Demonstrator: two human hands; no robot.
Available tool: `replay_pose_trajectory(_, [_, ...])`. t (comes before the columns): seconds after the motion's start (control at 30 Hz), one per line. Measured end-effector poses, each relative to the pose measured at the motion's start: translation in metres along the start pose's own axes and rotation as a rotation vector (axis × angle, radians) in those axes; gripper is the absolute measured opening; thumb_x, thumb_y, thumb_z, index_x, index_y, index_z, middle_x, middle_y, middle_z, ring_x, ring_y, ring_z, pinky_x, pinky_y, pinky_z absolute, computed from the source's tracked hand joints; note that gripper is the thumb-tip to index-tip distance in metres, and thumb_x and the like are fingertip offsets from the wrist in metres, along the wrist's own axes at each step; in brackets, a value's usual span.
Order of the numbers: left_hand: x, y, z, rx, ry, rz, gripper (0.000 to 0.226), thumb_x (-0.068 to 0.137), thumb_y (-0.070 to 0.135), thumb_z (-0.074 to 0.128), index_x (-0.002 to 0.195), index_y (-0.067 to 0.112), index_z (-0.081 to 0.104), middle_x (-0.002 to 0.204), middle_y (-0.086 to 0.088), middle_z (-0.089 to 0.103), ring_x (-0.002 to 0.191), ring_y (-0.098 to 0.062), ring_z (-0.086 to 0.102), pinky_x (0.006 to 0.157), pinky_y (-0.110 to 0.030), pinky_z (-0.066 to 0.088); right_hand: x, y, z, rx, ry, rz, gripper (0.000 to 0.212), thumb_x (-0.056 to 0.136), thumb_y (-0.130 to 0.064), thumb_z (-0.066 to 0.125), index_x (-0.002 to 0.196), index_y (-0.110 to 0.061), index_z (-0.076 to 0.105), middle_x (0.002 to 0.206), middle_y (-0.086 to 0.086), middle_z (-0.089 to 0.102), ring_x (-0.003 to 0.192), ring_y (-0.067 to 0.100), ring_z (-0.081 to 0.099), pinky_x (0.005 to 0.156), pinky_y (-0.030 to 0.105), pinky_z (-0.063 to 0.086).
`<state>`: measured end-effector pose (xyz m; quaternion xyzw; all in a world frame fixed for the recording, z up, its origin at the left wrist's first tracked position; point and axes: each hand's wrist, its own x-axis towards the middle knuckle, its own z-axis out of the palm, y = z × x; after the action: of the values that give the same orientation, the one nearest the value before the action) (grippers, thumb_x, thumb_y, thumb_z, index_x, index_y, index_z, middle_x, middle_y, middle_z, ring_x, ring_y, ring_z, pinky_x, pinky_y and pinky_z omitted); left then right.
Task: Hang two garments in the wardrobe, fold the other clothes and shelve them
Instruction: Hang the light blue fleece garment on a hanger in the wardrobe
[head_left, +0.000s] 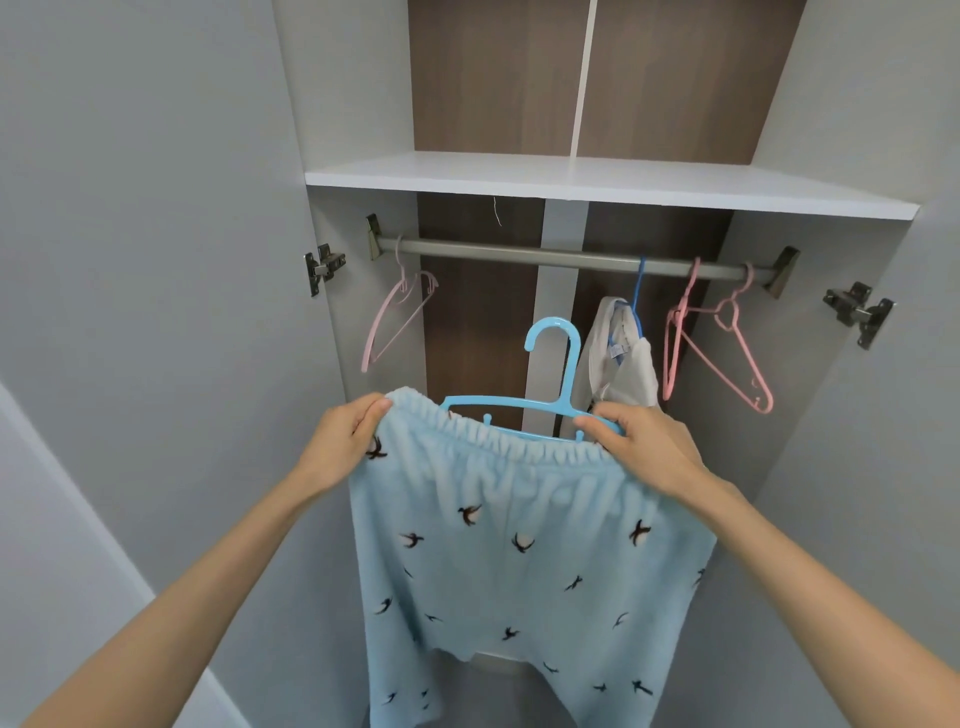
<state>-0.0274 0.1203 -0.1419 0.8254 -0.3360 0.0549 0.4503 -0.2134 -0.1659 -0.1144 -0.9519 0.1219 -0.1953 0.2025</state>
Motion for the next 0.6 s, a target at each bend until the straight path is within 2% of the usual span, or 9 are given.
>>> replay_pose_trajectory(0.07, [0.003,0.008,0.0,-0.007,0.035,0.012,0.035,0.101,0.021,0.041,0.069,0.008,0.047,0.053,0.006,0.041,0.048,0.0,0.044,0.052,-0.01,0.034,-0.001,0.0,-0.001,0.017,-0.021,-0.021,0.025,0.095,-0.048,0.046,0.083,-0.035,0.064,0.056,-0.031,0.05,0.055,-0.01,0.047,0.049,0.008,0.036])
replay_pose_trajectory(0.13, [0.006,0.016,-0.002,0.005,0.044,0.036,0.036,0.102,0.022,0.04,0.068,0.008,0.044,0.053,0.005,0.04,0.049,0.0,0.044,0.052,-0.01,0.033,-0.001,0.001,-0.004,0.017,-0.033,-0.023,0.025,0.095,-0.048,0.045,0.084,-0.036,0.064,0.056,-0.032,0.05,0.056,-0.011,0.047,0.045,0.013,0.034])
replay_pose_trajectory(0.2, [0.009,0.02,-0.004,0.02,0.042,0.062,0.037,0.102,0.022,0.039,0.066,0.013,0.039,0.053,0.005,0.038,0.049,-0.001,0.044,0.051,-0.011,0.032,-0.001,0.003,-0.006,-0.005,-0.039,-0.022,0.027,0.095,-0.049,0.044,0.082,-0.037,0.063,0.054,-0.027,0.05,0.056,-0.009,0.047,0.047,0.016,0.025])
replay_pose_trajectory(0.27, [0.012,0.026,-0.003,0.031,0.051,0.078,0.039,0.102,0.022,0.039,0.064,0.016,0.035,0.052,0.005,0.037,0.047,-0.003,0.042,0.05,-0.012,0.031,-0.001,0.004,-0.004,-0.059,-0.048,-0.056,0.03,0.094,-0.053,0.041,0.079,-0.036,0.062,0.049,-0.013,0.047,0.056,-0.005,0.046,0.047,0.018,0.023])
replay_pose_trajectory(0.33, [0.017,0.033,-0.002,0.045,0.086,0.099,0.041,0.102,0.022,0.039,0.061,0.021,0.034,0.052,0.005,0.037,0.048,-0.006,0.04,0.051,-0.014,0.031,-0.004,0.003,0.0,-0.111,-0.059,-0.118,0.034,0.091,-0.057,0.038,0.077,-0.036,0.06,0.047,-0.008,0.04,0.056,-0.002,0.047,0.044,0.019,0.029])
replay_pose_trajectory(0.43, [0.032,0.038,-0.004,0.105,0.121,0.066,0.042,0.102,0.022,0.039,0.06,0.023,0.037,0.055,0.005,0.041,0.054,-0.013,0.04,0.055,-0.027,0.031,-0.005,0.003,0.004,-0.082,-0.042,-0.113,0.044,0.09,-0.058,0.039,0.08,-0.025,0.067,0.049,-0.007,0.041,0.054,0.004,0.045,0.054,0.014,0.036])
replay_pose_trajectory(0.5, [0.043,0.037,-0.011,0.186,-0.119,-0.02,0.038,0.101,0.019,0.043,0.064,0.016,0.048,0.063,-0.001,0.051,0.064,-0.018,0.046,0.059,-0.03,0.033,-0.005,0.004,0.005,-0.051,-0.015,-0.103,0.043,0.092,-0.054,0.043,0.08,-0.021,0.068,0.047,-0.007,0.04,0.054,0.003,0.045,0.055,0.012,0.035])
replay_pose_trajectory(0.57, [0.047,0.035,-0.018,0.266,-0.531,-0.16,0.018,0.096,0.01,0.051,0.088,0.011,0.067,0.087,-0.004,0.065,0.082,-0.015,0.055,0.069,-0.021,0.041,-0.007,0.004,0.006,-0.032,0.013,-0.109,0.042,0.091,-0.054,0.044,0.077,-0.022,0.068,0.045,-0.008,0.04,0.055,0.0,0.046,0.055,0.011,0.035])
replay_pose_trajectory(0.6, [0.047,0.036,-0.02,0.292,-0.643,-0.188,0.017,0.093,0.004,0.055,0.1,0.012,0.068,0.096,-0.001,0.066,0.088,-0.01,0.057,0.077,-0.02,0.043,-0.009,0.005,0.007,-0.015,0.029,-0.111,0.043,0.09,-0.056,0.043,0.076,-0.023,0.067,0.046,-0.009,0.043,0.056,0.0,0.047,0.056,0.012,0.036])
